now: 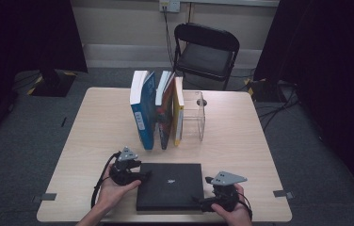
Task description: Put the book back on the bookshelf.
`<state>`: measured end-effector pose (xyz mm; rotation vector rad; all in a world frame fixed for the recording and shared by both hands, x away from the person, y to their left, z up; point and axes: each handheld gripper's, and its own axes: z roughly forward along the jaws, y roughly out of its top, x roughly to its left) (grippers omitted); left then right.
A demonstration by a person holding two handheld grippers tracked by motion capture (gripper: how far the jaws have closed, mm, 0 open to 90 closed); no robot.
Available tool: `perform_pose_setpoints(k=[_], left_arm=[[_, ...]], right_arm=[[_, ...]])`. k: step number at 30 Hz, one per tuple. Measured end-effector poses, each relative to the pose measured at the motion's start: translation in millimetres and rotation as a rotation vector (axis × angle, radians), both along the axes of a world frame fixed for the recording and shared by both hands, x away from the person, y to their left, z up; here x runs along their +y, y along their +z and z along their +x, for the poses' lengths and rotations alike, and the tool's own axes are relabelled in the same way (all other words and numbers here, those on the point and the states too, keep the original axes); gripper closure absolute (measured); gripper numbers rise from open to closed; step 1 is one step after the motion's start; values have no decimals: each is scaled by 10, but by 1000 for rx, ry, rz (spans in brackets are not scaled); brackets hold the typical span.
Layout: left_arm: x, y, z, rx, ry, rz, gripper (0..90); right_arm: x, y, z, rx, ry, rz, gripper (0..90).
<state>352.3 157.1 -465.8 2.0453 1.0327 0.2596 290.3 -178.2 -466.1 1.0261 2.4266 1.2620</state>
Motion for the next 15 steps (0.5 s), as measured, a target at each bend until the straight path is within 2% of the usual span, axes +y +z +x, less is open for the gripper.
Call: perform_pose_setpoints(k=[3,5,8,11,14,15], left_arm=[[6,-8,33,11,-2,-9,364],[15,-19,55,21,-4,-22,357],[19,-38,105,36,-15,-49,361],[1,-26,151,38,-37,-34,364],[-10,-49,189,20,-66,-47,359],[-1,-56,212,32,-70,-59,356]], right_arm=[[33,-48,-50,24,16,-7,147],[55,-67,-95,23,33,-17,140],[68,-75,-131,16,31,-18,135],[83,-104,-161,10,28,-39,114],[88,-116,-173,4,26,-45,109],[88,-118,-171,3,31,-48,107]])
